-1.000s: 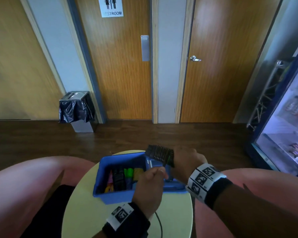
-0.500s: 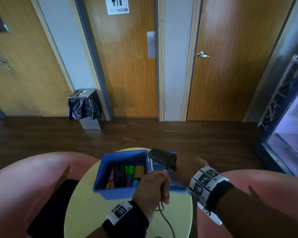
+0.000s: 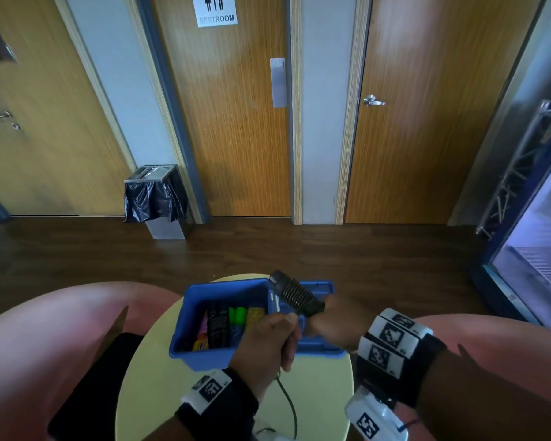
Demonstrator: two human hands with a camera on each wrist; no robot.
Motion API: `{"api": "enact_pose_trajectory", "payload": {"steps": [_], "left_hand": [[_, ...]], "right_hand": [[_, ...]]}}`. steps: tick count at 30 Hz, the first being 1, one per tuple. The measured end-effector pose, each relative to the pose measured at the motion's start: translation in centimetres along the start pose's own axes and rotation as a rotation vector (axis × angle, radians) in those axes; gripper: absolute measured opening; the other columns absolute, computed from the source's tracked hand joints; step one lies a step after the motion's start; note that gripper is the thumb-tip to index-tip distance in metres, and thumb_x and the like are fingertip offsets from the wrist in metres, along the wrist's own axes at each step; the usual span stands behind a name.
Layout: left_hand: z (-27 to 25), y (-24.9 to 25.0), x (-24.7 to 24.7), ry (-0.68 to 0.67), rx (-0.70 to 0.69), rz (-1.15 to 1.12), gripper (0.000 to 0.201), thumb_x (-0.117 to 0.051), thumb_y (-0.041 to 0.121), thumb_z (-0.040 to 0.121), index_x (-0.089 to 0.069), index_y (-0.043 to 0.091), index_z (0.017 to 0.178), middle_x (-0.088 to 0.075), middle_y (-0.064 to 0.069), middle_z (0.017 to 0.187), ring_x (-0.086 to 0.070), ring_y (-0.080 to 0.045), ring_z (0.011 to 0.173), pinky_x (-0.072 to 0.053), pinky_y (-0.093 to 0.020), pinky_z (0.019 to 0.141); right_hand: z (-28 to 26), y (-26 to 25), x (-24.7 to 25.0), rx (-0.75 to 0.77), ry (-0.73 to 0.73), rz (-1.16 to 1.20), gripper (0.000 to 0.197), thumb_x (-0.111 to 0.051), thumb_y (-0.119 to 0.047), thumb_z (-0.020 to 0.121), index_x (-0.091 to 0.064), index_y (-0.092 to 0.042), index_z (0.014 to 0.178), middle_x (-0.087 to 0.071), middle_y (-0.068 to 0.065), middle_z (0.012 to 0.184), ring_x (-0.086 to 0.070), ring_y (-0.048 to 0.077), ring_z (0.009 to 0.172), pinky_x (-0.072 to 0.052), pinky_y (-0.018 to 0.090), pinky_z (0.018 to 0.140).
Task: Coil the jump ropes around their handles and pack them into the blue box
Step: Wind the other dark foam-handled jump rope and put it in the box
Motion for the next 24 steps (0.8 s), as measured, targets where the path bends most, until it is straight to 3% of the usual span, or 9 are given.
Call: {"api": "enact_pose_trajectory", "payload": {"steps": [2,4,8,11,16,20,21,23,24], "left_hand": [[0.0,0.2,0.7,0.004,-0.046,0.026,0.038,-0.056,0.031,0.096,-0.061,0.012,0.063,-0.044,-0.008,0.044,-0.035,-0.018,0.041,-0.03,-0.026,0.047],[-0.2,0.8,1.2,0.02,-0.088,0.045,0.038,-0.056,0.034,0.09,-0.06,0.01,0.06,-0.042,-0.007,0.043,-0.033,-0.018,0.041,-0.028,-0.028,0.047],[-0.3,1.6,1.8,0.085,-0.09,0.042,0.044,-0.058,0.039,0.085,-0.053,0.015,0.049,-0.036,-0.005,0.041,-0.031,-0.016,0.04,-0.024,-0.028,0.047],[-0.6,2.0,2.0,0.064,-0.074,0.002,0.044,-0.058,0.041,0.084,-0.053,0.018,0.047,-0.035,-0.003,0.041,-0.029,-0.015,0.04,-0.023,-0.026,0.046],[-0.6,3.1,3.4,0.053,-0.131,0.021,0.049,-0.066,0.049,0.076,-0.048,0.012,0.049,-0.037,-0.001,0.044,-0.03,-0.012,0.042,-0.026,-0.022,0.045],[-0.6,4.3,5.4,-0.063,-0.225,0.052,0.062,-0.076,0.065,0.065,-0.058,0.007,0.058,-0.045,0.006,0.048,-0.038,-0.007,0.045,-0.033,-0.019,0.05],[-0.8,5.1,5.6,-0.156,-0.233,0.057,0.051,-0.079,0.059,0.069,-0.064,0.01,0.062,-0.051,0.01,0.05,-0.044,-0.003,0.047,-0.037,-0.015,0.052],[-1.6,7.3,5.9,-0.36,-0.261,0.174,0.013,-0.079,0.022,0.08,-0.074,0.028,0.069,-0.066,0.016,0.061,-0.059,0.005,0.058,-0.044,-0.009,0.06],[-1.7,8.2,6.6,-0.389,-0.222,0.309,0.031,-0.074,0.008,0.081,-0.072,0.033,0.062,-0.067,0.024,0.063,-0.062,0.009,0.062,-0.045,-0.007,0.062]], "right_hand": [[-1.1,0.0,-0.8,-0.06,-0.134,0.192,0.016,-0.068,-0.018,0.078,-0.056,-0.011,0.087,-0.05,0.003,0.062,-0.049,0.012,0.043,-0.036,0.026,0.049],[-2.1,-0.1,-1.5,-0.111,-0.252,0.364,0.025,-0.067,-0.018,0.075,-0.056,-0.009,0.096,-0.052,0.004,0.065,-0.054,0.014,0.053,-0.034,0.026,0.049],[-3.2,-0.6,-2.6,-0.17,-0.327,0.627,0.012,-0.059,-0.015,0.086,-0.052,-0.012,0.096,-0.054,0.002,0.072,-0.053,0.018,0.061,-0.028,0.02,0.046],[-3.8,-1.7,-3.1,-0.138,-0.394,0.756,0.021,-0.061,-0.019,0.076,-0.052,-0.013,0.093,-0.054,0.001,0.069,-0.051,0.016,0.058,-0.025,0.018,0.045],[-5.1,-3.8,-2.9,0.065,-0.424,0.912,0.048,-0.063,-0.019,0.06,-0.053,-0.01,0.106,-0.055,0.005,0.075,-0.054,0.019,0.061,-0.029,0.018,0.042],[-6.7,-5.6,-2.0,0.279,-0.431,0.758,0.052,-0.067,-0.02,0.052,-0.056,-0.004,0.101,-0.052,0.012,0.078,-0.052,0.023,0.064,-0.032,0.023,0.046],[-7.3,-6.3,-1.7,0.338,-0.425,0.664,0.044,-0.067,-0.018,0.055,-0.058,-0.004,0.096,-0.053,0.01,0.076,-0.053,0.021,0.063,-0.035,0.025,0.048],[-8.5,-7.9,-1.4,0.465,-0.372,0.375,0.024,-0.066,-0.011,0.064,-0.058,-0.007,0.087,-0.055,0.003,0.071,-0.053,0.015,0.062,-0.041,0.029,0.056],[-9.1,-8.6,-1.3,0.52,-0.325,0.204,0.018,-0.066,-0.009,0.068,-0.058,-0.012,0.084,-0.054,0.001,0.07,-0.052,0.013,0.063,-0.042,0.031,0.059]]}}
Point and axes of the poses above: each hand's wrist, its own z-axis towards the middle knuckle, its own x-axis out of the back of the hand, y = z × x, the point moved 5 cm from there along z, towards the middle knuckle
